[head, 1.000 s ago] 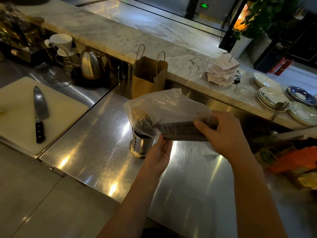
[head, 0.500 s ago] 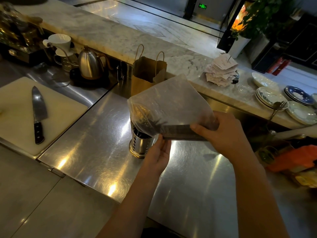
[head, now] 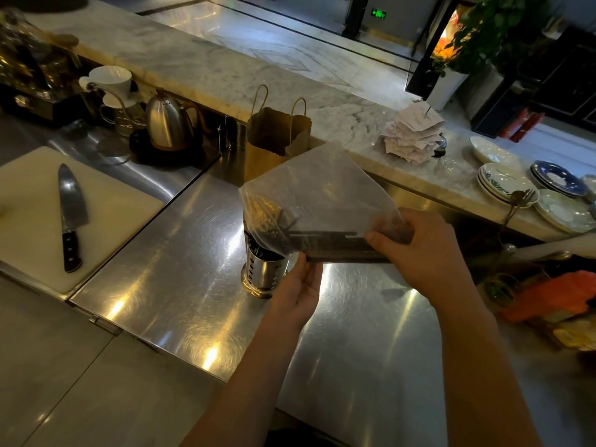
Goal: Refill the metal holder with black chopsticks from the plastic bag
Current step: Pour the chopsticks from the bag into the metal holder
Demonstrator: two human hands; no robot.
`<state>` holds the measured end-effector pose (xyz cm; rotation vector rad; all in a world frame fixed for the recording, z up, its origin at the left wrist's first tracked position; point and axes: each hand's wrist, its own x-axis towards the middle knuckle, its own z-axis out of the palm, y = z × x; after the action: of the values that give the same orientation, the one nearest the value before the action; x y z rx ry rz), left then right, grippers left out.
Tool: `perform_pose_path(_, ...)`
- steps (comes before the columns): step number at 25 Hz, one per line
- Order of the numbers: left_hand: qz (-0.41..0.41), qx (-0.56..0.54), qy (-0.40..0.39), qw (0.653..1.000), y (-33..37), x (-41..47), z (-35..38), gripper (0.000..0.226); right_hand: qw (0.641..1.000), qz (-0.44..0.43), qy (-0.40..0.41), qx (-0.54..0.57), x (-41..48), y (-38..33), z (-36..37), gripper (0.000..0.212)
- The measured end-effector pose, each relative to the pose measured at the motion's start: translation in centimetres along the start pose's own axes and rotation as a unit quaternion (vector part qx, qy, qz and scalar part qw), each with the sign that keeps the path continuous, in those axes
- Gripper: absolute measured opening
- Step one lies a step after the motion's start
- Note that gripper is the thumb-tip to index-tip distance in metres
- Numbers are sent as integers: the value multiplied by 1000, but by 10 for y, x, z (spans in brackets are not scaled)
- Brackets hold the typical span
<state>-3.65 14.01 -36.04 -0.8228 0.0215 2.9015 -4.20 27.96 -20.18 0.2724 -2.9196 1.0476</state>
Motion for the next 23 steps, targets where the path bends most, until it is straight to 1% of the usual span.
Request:
perform_pose_path(2,-3,-6,2,1000,0,-1,0,20,1000,-7,-1,13,0,0,-1,11)
perform_pose_path(4,-2,-12,2,1000,-1,-2,1,18,1000,-10,-17,18,-1,2,-2,18)
perform_pose_path(6,2,-18,-2,1000,-1,-2,3,18,999,-8,-31,5,-1,4,-3,22)
perform_pose_path(10,3,-5,-13,1000,-2,-5,7,19,1000,-10,-11,-5,-1,5,-3,16)
perform_pose_path(14,5,7,-20,1000,-2,-6,9,21,1000,-23,3,-9,1,3,-1,20)
perform_pose_path(17,1,16,-28,999,-3,-6,9,23,1000,-28,5,4,0,4,-6,16)
perform_pose_path(23,-3,27,-24,999,-3,-6,5,22,1000,-27,-4,10,2,5,-6,19)
